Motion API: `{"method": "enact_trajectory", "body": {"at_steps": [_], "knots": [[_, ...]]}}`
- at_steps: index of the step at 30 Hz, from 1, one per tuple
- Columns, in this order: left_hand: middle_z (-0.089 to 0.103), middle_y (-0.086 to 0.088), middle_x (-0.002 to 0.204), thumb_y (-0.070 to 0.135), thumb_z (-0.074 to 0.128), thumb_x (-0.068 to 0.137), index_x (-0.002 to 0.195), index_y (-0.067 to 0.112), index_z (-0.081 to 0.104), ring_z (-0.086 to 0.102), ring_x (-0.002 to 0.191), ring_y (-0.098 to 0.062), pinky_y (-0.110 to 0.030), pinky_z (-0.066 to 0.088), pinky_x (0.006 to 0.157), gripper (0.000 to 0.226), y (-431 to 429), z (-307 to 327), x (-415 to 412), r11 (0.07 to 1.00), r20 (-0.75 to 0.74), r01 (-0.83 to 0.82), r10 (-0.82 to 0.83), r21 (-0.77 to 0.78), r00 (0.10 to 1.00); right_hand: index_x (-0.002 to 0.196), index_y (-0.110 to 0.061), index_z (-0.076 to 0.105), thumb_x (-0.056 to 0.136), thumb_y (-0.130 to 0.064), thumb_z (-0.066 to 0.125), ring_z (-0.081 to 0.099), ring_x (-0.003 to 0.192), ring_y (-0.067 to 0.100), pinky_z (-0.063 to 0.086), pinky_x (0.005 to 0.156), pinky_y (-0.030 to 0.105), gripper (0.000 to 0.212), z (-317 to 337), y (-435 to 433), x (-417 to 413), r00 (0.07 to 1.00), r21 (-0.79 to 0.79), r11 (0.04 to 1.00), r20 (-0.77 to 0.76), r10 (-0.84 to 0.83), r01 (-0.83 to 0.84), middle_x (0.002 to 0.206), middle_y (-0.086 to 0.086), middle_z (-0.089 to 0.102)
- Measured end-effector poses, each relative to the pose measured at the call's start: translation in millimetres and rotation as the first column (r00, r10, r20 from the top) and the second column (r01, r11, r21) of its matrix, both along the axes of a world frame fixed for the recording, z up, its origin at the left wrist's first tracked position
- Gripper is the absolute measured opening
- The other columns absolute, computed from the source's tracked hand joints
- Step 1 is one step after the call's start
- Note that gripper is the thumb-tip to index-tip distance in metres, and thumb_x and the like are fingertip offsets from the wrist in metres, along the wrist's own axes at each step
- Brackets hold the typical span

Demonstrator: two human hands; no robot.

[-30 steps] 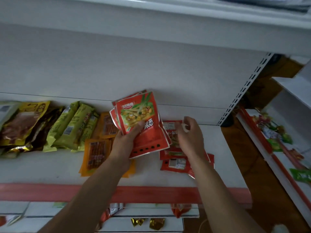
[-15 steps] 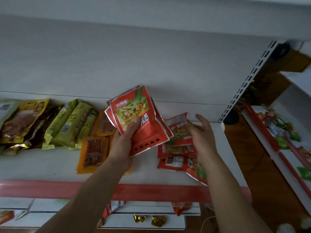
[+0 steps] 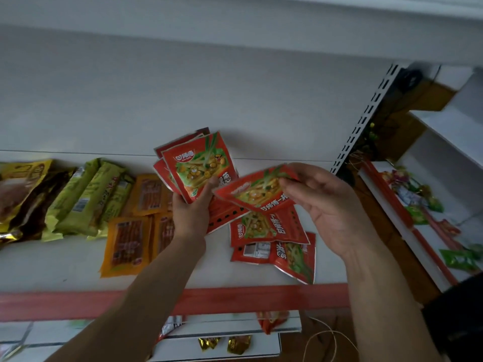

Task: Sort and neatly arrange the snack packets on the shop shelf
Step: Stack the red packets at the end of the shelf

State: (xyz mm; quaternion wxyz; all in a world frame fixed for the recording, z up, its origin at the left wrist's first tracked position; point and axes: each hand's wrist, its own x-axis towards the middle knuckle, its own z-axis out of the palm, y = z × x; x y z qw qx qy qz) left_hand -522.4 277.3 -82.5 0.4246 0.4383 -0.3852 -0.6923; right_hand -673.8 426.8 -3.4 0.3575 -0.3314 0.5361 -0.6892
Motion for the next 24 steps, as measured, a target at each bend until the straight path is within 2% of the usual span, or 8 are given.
{"method": "enact_trajectory", "body": {"at_steps": [3, 5, 8, 11, 13, 15, 18, 24], "knots": [[0.074, 0.002, 0.102, 0.024, 0.078, 0.081, 0.120, 0.026, 0.058, 0.073, 0.089, -0.021, -0.039, 0.059, 0.070, 0.044, 7.9, 1.5, -4.1, 0.993, 0.008, 0.084, -0.084, -0.077, 0.996, 0.092, -0.015, 0.075, 0.070, -0.022, 0.077, 0.071, 0.070, 0.011, 0.051, 0.054, 0.017, 0.022, 1.7, -11.3, 15.1, 0.989, 0.017, 0.989, -0.004, -0.149, 0.149, 0.079, 0.004, 0.075], [0.075, 0.004, 0.095, 0.014, 0.068, 0.090, 0.116, 0.026, 0.058, 0.074, 0.085, -0.019, -0.035, 0.060, 0.063, 0.031, 18.2, 1.3, -7.2, 0.981, 0.006, 0.140, -0.141, -0.135, 0.990, 0.091, -0.019, 0.071, 0.083, -0.028, 0.073, 0.065, 0.054, 0.006, 0.044, 0.043, 0.015, 0.012, -5.6, -25.2, 25.7, 0.923, 0.126, 0.933, -0.243, -0.299, 0.336, 0.071, -0.005, 0.073], [0.074, 0.008, 0.091, 0.019, 0.063, 0.095, 0.116, 0.028, 0.057, 0.073, 0.080, -0.014, -0.030, 0.060, 0.057, 0.024, 34.0, 1.4, -13.4, 0.961, 0.018, 0.173, -0.173, -0.218, 0.985, 0.098, -0.020, 0.065, 0.097, -0.036, 0.057, 0.066, 0.066, 0.011, 0.049, 0.056, 0.024, 0.018, -28.7, -42.1, 36.5, 0.504, 0.085, 0.790, -0.810, -0.301, 0.608, 0.085, -0.008, 0.072], [0.074, 0.008, 0.089, 0.020, 0.062, 0.095, 0.118, 0.027, 0.058, 0.073, 0.077, -0.014, -0.027, 0.058, 0.057, 0.025, 46.9, 1.9, -16.5, 0.975, 0.013, 0.173, -0.173, -0.138, 0.985, 0.093, -0.014, 0.065, 0.095, -0.029, 0.060, 0.055, 0.083, 0.015, 0.040, 0.073, 0.031, 0.016, -46.4, -54.2, 38.2, 0.273, -0.104, 0.710, -0.876, -0.397, 0.697, 0.091, -0.002, 0.065], [0.075, 0.005, 0.094, 0.027, 0.064, 0.094, 0.119, 0.030, 0.058, 0.073, 0.084, -0.018, -0.037, 0.061, 0.068, 0.026, 53.6, 1.2, -17.2, 0.978, 0.026, 0.168, -0.166, -0.122, 0.986, 0.093, -0.016, 0.060, 0.096, -0.030, 0.057, 0.048, 0.087, 0.011, 0.038, 0.075, 0.031, 0.015, -53.9, -61.3, 35.6, 0.332, -0.083, 0.684, -0.828, -0.452, 0.725, 0.093, -0.005, 0.058], [0.073, 0.005, 0.104, 0.050, 0.062, 0.089, 0.121, 0.036, 0.056, 0.072, 0.093, -0.018, -0.043, 0.059, 0.079, 0.035, 59.6, 1.7, -17.2, 0.971, 0.025, 0.181, -0.179, -0.155, 0.984, 0.096, -0.022, 0.051, 0.099, -0.033, 0.049, 0.052, 0.081, 0.006, 0.041, 0.069, 0.021, 0.011, -56.5, -68.3, 31.7, 0.530, 0.063, 0.687, -0.687, -0.496, 0.724, 0.090, -0.014, 0.051], [0.068, 0.011, 0.116, 0.076, 0.059, 0.074, 0.132, 0.037, 0.048, 0.067, 0.105, -0.008, -0.029, 0.057, 0.084, 0.071, 65.1, 3.1, -17.4, 0.942, -0.001, 0.269, -0.274, -0.202, 0.962, 0.096, -0.025, 0.046, 0.101, -0.033, 0.045, 0.050, 0.069, -0.002, 0.034, 0.059, 0.012, 0.010, -57.2, -76.4, 28.1, 0.587, 0.137, 0.658, -0.610, -0.533, 0.740, 0.088, -0.015, 0.050], [0.072, 0.010, 0.109, 0.047, 0.080, 0.073, 0.127, 0.029, 0.057, 0.069, 0.099, -0.008, -0.026, 0.059, 0.078, 0.061, 60.3, -0.1, -19.0, 0.902, 0.010, 0.328, -0.339, -0.281, 0.941, 0.097, -0.024, 0.051, 0.100, -0.033, 0.048, 0.056, 0.080, -0.003, 0.038, 0.059, 0.003, 0.009, -55.6, -78.5, 35.8, 0.707, 0.100, 0.774, -0.492, -0.507, 0.625, 0.095, -0.010, 0.059]]}}
